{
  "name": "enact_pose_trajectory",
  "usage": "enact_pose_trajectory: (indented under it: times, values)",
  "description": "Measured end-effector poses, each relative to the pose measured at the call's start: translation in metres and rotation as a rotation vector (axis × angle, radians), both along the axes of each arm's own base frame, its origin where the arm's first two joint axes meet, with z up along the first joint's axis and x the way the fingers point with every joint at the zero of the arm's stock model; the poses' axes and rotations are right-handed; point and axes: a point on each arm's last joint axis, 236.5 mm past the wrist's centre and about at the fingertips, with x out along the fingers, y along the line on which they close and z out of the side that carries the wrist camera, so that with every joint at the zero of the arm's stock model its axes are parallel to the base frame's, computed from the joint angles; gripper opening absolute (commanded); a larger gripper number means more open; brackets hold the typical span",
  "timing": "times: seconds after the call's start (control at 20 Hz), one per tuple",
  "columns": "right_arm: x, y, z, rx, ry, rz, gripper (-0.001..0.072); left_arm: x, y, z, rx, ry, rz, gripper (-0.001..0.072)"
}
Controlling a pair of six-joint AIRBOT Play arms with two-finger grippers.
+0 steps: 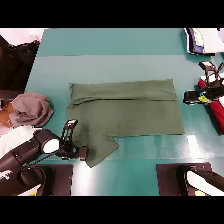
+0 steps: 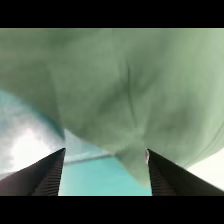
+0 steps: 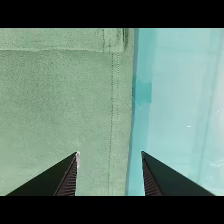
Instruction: Fold the shirts.
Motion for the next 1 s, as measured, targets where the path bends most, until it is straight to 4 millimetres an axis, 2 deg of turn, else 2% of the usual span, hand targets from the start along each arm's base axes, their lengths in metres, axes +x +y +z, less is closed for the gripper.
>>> enact_pose_trajectory:
  times: [0.2,0.25,0.3,0.35,0.4,0.45,0.7,0.85,1.0]
  values:
    - [0.000,0.000,0.000,-0.001,0.000,0.003,0.0456,0.011,-0.004,-0.001,-0.015,-0.035,0.056,0.0601]
    - [0.000,0.000,0.000,-0.001,0.000,0.004,0.0456,0.014,-0.005,-0.001,-0.017,-0.047,0.066,0.0446]
    - [0.000,0.000,0.000,-0.001,0.000,0.004,0.0456,0.018,-0.005,-0.002,-0.016,-0.059,0.076,0.0197]
    - [0.000,0.000,0.000,-0.001,0.000,0.004,0.0456,0.022,-0.005,-0.003,-0.017,-0.077,0.083,0.0137]
    - [0.000,0.000,0.000,-0.001,0.000,0.004,0.0456,0.026,-0.005,-0.003,-0.019,-0.093,0.085,0.0127]
    - [0.000,0.000,0.000,-0.001,0.000,0.004,0.0456,0.029,-0.007,-0.002,-0.027,-0.103,0.092,0.0036]
    - [-0.011,-0.004,-0.004,0.002,0.047,-0.001,0.0455,0.037,-0.013,0.004,-0.049,-0.132,0.092,0.0029]
    - [-0.036,-0.017,-0.019,0.015,0.139,-0.035,0.0455,0.043,-0.019,0.020,-0.062,-0.164,0.027,0.0029]
    - [-0.067,-0.026,-0.046,0.068,0.238,-0.085,0.0454,0.055,-0.025,0.040,-0.072,-0.219,-0.034,0.0029]
